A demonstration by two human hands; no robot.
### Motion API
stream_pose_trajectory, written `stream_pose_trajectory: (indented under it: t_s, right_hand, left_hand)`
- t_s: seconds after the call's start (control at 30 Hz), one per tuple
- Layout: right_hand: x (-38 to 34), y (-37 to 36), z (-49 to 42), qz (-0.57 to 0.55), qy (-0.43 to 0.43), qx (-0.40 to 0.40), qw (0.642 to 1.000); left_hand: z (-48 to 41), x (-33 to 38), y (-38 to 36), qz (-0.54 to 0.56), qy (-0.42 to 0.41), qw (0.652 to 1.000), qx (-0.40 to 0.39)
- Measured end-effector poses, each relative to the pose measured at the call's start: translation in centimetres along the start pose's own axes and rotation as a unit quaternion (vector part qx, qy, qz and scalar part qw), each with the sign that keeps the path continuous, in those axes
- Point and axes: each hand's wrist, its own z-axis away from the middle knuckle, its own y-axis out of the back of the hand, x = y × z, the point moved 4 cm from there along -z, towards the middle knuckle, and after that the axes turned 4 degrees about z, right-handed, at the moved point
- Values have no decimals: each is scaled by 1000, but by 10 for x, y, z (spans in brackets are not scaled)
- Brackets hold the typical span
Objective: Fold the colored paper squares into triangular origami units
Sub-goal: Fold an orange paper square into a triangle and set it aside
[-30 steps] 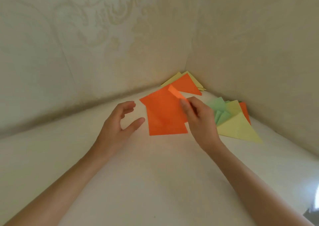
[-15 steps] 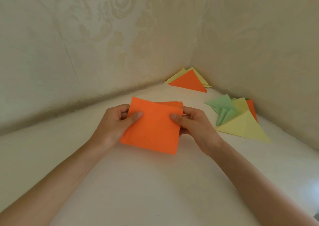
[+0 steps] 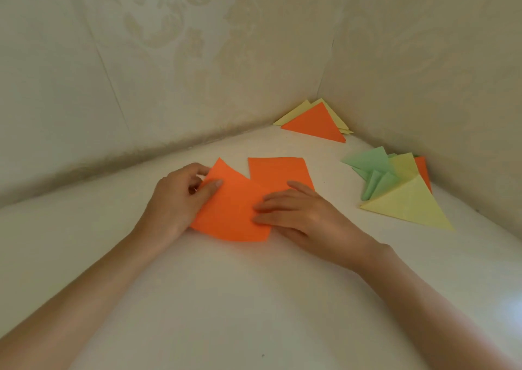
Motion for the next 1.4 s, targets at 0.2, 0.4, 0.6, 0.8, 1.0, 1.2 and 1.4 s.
stream_pose_trajectory:
  t_s: [0.2,0.4,0.6,0.8,1.0,1.2,1.4]
  right_hand:
    - [-8,2,0,4,1,31,1000]
    - [-4,-1,0,-22,-67,44,997]
    - [10,-11,2,-117,-251,68,958]
    - [18,-17,-10,-24,-298,94,950]
    - [17,-20,-10,12,-301,101,948]
    - [16,-20,-11,23,-320,84,943]
    - [15,-18,-12,24,-348,48,936]
  left_hand:
    - [29,15,-3,-149,-241,946,-158]
    - [35,-1,-4,-116,-223,955,-156]
    - [32,3,2,-44,-150,984,-82]
    - [25,-5,-3,-61,-59,996,-27]
    - [27,-3,-4,-111,-76,991,-19]
    - [29,1,-5,-133,-85,987,-20]
    - [32,2,-7,-186,-90,978,-21]
